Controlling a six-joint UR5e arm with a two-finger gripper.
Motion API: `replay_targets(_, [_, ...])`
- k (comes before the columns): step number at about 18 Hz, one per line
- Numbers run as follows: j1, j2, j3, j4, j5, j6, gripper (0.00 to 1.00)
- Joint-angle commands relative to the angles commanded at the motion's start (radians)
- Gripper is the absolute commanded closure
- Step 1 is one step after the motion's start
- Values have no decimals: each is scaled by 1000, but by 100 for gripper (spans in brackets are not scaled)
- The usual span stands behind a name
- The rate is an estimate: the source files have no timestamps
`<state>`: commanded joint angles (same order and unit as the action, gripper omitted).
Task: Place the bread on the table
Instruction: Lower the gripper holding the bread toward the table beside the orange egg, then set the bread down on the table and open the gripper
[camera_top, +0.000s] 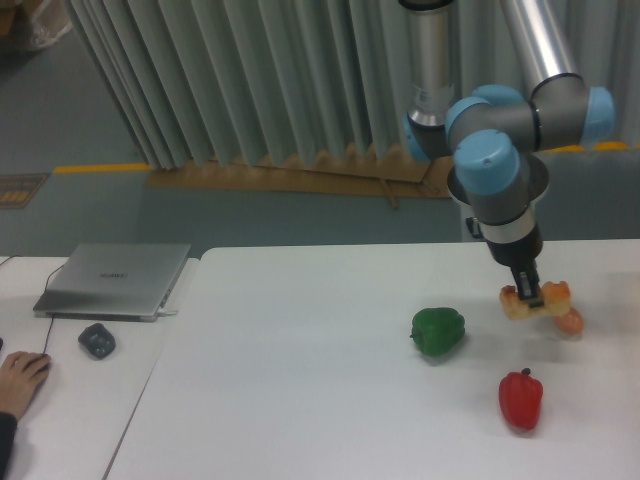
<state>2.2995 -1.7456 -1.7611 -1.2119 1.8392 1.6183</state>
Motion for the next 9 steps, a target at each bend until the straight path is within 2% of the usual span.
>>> replay_targets(1, [0, 0, 2, 0, -2, -2, 1])
replay_targets(2, [0, 0, 3, 0, 0, 2, 0])
replay_targets(9, [2, 2, 2, -2, 31, 17, 0])
